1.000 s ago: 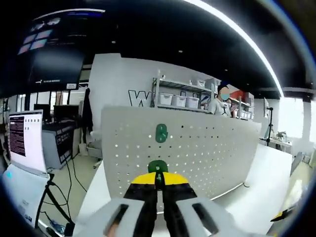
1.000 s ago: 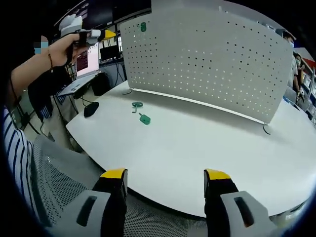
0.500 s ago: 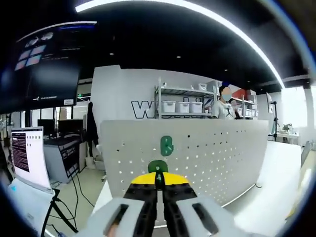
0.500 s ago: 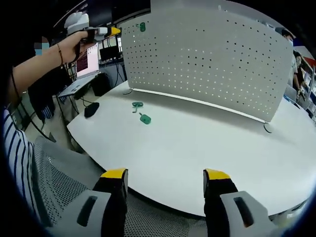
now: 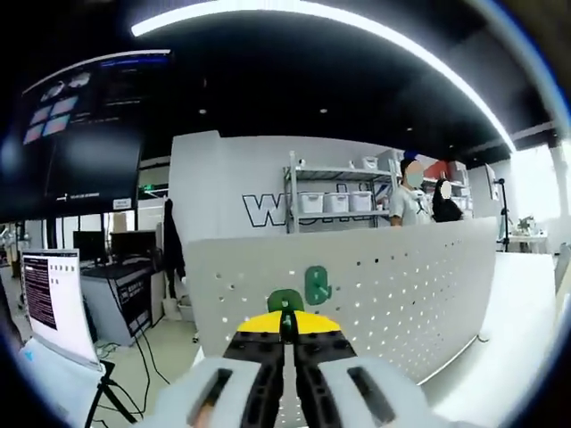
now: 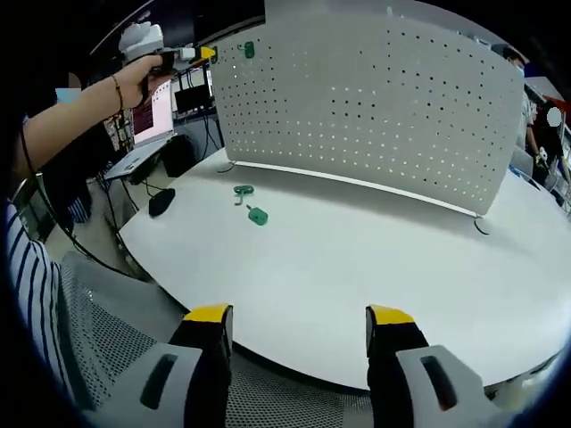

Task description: Insert the hook assembly into the mounting plate slot until the hook locks in place.

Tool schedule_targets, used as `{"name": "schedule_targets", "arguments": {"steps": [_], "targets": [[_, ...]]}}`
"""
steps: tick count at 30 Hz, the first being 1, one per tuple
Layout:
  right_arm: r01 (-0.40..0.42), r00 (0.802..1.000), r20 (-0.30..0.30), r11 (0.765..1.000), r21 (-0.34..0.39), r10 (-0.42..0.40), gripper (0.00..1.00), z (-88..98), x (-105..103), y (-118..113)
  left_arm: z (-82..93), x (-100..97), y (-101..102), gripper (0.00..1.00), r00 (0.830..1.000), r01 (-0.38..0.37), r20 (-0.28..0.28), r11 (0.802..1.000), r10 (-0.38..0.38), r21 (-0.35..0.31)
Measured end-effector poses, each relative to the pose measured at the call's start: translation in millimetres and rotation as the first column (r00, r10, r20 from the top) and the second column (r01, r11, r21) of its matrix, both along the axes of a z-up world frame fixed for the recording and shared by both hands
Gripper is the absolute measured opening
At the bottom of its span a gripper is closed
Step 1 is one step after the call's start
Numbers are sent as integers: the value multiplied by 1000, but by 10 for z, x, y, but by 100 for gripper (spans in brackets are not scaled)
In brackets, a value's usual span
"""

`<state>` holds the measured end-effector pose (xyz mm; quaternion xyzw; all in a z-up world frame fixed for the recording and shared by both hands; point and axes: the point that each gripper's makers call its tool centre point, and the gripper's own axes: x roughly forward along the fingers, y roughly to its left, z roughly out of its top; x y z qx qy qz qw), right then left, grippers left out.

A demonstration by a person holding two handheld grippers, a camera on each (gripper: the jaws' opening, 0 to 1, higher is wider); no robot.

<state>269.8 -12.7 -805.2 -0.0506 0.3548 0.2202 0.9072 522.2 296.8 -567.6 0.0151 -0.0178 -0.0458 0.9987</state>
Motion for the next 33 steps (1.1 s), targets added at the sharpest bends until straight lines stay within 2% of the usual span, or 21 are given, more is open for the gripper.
{"name": "schedule_targets", "arguments": {"steps": [9,14,22,27,33], "targets": [[15,1000,-12,1000,5,-15,57,-14,8,-21,96,172,24,1,999,-16,38,1000,16,16],[23,1000,-15,1000,10,-23,57,-20,19,-34,136,251,81,1,998,-36,51,999,36,2],[24,999,-25,1000,8,-24,57,-58,42,-40,64,312,90,2,997,-64,43,998,63,19],[29,999,-35,1000,13,-28,56,-61,39,-55,112,340,46,2,996,-58,66,998,56,24],[31,999,-35,999,15,-31,56,-65,49,-55,117,383,44,2,996,-64,68,998,62,28]]}}
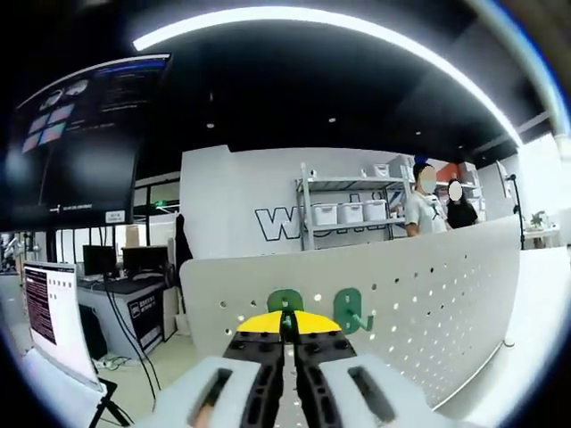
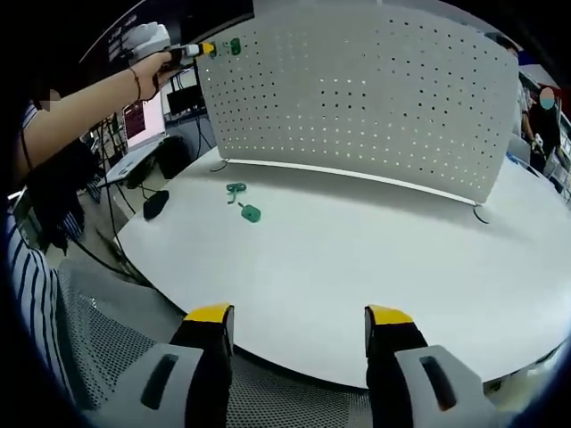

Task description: Insert the hook assembly into the mounting plate slot until the hook locks in place.

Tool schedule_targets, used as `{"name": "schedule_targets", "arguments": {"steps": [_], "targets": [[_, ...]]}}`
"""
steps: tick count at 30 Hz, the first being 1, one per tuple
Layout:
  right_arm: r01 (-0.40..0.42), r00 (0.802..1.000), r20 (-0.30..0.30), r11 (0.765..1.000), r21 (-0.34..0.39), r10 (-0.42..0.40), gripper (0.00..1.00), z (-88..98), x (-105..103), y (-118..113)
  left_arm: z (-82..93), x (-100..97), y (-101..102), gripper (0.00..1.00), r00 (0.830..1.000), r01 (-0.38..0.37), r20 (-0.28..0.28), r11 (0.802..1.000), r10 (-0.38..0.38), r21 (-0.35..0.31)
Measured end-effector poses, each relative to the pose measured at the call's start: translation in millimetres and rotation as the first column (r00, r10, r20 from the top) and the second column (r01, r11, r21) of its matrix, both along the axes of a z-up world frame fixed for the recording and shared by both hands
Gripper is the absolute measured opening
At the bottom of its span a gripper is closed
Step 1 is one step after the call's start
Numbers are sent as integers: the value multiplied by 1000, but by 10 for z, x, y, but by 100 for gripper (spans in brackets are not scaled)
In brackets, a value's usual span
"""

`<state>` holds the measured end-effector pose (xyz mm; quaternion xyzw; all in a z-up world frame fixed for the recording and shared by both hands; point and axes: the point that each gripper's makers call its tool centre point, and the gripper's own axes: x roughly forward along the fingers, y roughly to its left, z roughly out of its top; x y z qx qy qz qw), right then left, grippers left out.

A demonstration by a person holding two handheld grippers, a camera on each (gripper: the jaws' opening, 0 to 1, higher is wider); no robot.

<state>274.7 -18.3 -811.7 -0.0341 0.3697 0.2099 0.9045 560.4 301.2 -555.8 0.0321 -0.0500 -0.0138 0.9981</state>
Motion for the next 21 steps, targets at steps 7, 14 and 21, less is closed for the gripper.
{"name": "schedule_targets", "arguments": {"steps": [7,14,21], "targets": [[5,1000,-5,1000,2,-5,56,-9,6,-6,-7,66,10,2,1000,-8,3,1000,8,4],[9,1000,-9,1000,7,-9,56,-13,8,-14,-25,108,27,2,1000,-11,-5,1000,11,-11],[11,1000,-10,1000,7,-11,56,-19,12,-15,-88,174,33,2,1000,-12,-16,1000,12,-11]]}}
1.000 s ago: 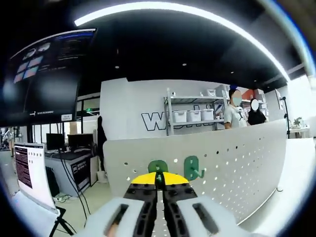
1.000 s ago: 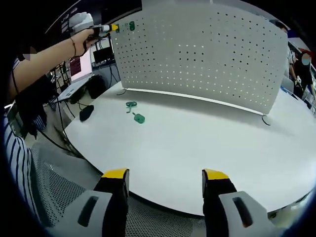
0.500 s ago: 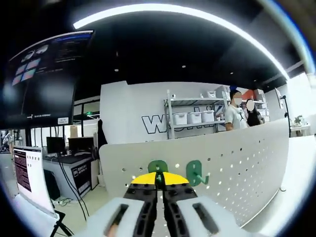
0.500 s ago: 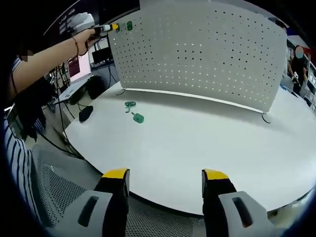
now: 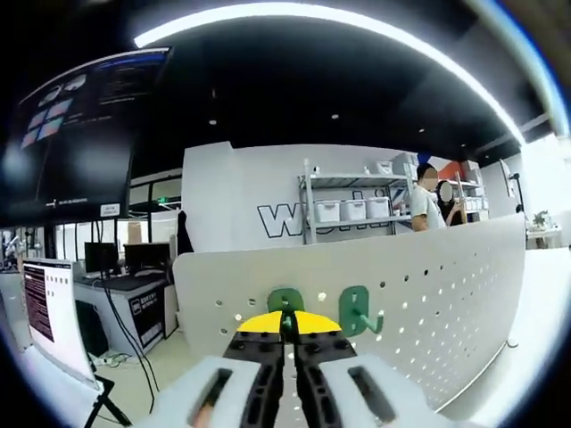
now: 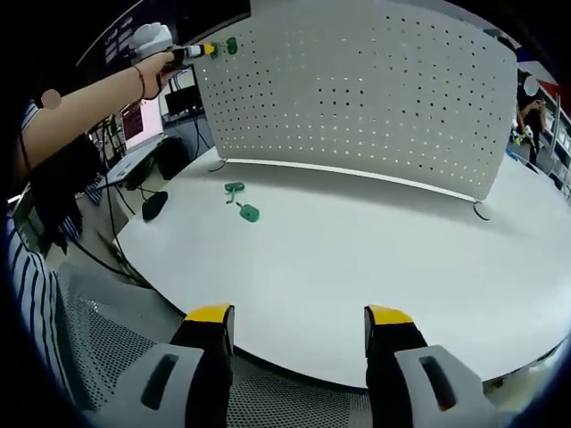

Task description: Insert the hook assembly into the mounting plate slot until the hook locks in place.

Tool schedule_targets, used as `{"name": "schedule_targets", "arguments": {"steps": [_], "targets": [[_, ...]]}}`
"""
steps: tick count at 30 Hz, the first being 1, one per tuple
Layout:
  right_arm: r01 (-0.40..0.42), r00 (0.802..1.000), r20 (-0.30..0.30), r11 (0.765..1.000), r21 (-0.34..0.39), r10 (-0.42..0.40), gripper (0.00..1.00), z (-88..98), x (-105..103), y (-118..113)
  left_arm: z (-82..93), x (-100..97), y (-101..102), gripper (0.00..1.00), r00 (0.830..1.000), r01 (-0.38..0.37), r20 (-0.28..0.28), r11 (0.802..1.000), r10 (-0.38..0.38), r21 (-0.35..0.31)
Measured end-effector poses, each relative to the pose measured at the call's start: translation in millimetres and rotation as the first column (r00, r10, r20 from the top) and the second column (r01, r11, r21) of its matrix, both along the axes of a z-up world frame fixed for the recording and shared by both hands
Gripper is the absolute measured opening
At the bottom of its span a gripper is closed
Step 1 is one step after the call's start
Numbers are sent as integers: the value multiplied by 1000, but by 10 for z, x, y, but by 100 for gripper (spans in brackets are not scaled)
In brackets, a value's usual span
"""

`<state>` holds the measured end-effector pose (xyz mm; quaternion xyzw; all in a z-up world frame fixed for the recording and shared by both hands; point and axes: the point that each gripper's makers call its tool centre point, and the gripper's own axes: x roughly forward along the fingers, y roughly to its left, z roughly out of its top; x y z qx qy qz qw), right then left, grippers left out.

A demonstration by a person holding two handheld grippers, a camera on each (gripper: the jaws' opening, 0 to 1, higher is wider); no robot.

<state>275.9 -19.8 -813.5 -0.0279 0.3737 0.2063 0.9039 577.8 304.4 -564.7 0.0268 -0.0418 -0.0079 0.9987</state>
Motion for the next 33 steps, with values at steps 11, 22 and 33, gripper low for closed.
{"name": "schedule_targets", "arguments": {"steps": [11,22,33], "targets": [[10,1000,-1,1000,3,-10,55,0,5,-12,-12,56,28,2,1000,-8,-6,1000,8,18],[15,1000,0,1000,6,-15,55,4,8,-18,-3,51,32,1,1000,12,26,992,-9,-124],[21,1000,-2,1000,13,-21,55,7,15,-22,-2,-10,59,1,999,16,44,990,-10,-140]]}}
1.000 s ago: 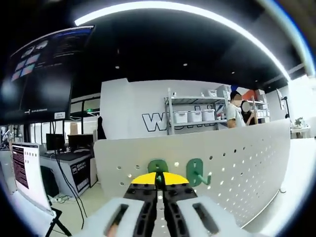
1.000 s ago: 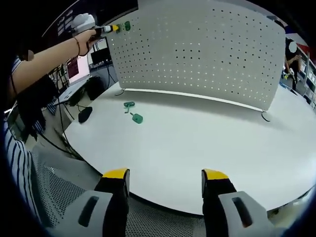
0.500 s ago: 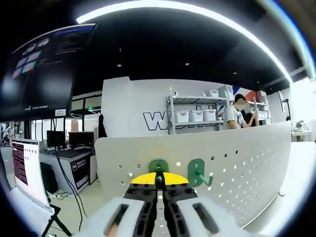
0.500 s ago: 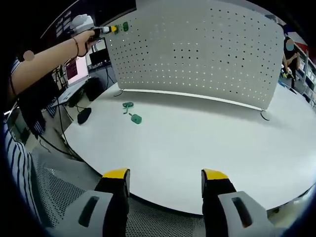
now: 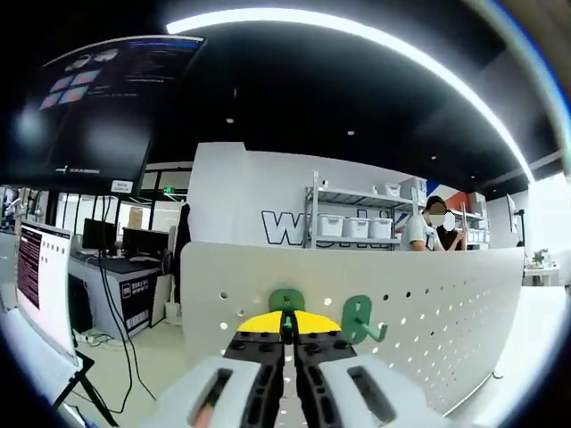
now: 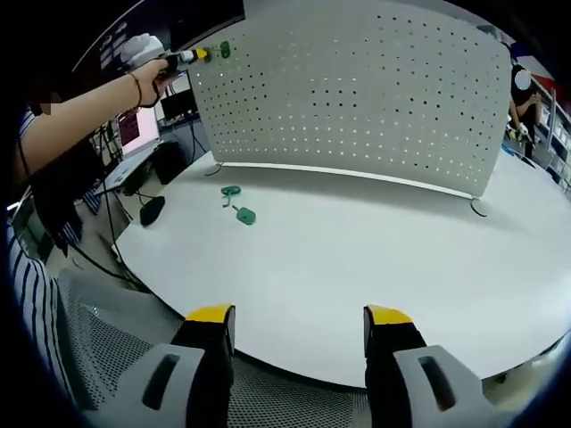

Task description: Insert the hook assembly into the mounting plate slot until the hook locks in place.

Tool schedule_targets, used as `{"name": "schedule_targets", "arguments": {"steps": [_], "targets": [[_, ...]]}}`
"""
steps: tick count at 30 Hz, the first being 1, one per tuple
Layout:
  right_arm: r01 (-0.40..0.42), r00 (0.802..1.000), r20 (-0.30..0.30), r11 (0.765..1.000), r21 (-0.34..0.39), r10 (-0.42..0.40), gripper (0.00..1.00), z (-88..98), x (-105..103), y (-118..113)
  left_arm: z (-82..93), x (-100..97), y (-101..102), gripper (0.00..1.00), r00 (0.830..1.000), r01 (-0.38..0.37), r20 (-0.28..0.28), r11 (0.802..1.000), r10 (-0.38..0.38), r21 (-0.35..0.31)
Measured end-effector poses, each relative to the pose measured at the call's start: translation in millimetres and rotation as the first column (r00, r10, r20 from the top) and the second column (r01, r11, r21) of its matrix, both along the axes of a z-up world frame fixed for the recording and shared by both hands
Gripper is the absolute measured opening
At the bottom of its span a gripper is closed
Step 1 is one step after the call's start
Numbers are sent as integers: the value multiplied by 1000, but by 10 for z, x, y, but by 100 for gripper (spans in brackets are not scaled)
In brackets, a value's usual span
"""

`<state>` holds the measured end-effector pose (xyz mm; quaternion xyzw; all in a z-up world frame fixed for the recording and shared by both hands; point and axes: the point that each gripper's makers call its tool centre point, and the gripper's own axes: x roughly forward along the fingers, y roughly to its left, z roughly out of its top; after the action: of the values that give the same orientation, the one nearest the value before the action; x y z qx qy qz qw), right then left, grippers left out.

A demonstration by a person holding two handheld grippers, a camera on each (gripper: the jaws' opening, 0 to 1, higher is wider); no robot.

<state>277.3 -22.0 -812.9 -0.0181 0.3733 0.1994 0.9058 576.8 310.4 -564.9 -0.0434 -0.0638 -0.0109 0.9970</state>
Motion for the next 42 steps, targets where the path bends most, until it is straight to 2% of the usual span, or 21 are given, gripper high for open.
{"name": "schedule_targets", "arguments": {"steps": [3,6,8,12,16,23,24,32,42], "targets": [[0,1000,0,1000,0,0,55,0,-1,2,24,-14,-12,1,1000,0,11,999,-1,34],[1,1000,-2,1000,1,-1,55,-4,-2,0,37,-9,-65,1,1000,9,12,995,-10,99],[2,1000,-3,1000,2,-2,54,-6,0,-3,2,7,-64,1,1000,2,-14,983,1,185],[7,1000,-3,1000,3,-7,54,-2,4,-13,21,7,-56,1,1000,3,-12,986,-1,166],[7,1000,-5,1000,1,-6,54,-7,5,-11,14,23,-58,1,1000,9,-18,985,-6,174],[7,1000,-5,1000,-3,-7,54,-10,2,-19,-28,70,-36,1,999,9,-34,993,-5,119],[6,1000,-6,1000,-4,-6,54,-11,0,-19,-54,88,-34,1,998,13,-55,993,-6,117],[0,1000,-9,1000,-10,0,54,-25,-5,-13,-44,130,-4,1,998,17,-64,991,-8,129],[-8,1000,0,1000,-13,8,54,-16,-5,0,-1,42,-70,3,994,51,-103,989,-37,139]]}}
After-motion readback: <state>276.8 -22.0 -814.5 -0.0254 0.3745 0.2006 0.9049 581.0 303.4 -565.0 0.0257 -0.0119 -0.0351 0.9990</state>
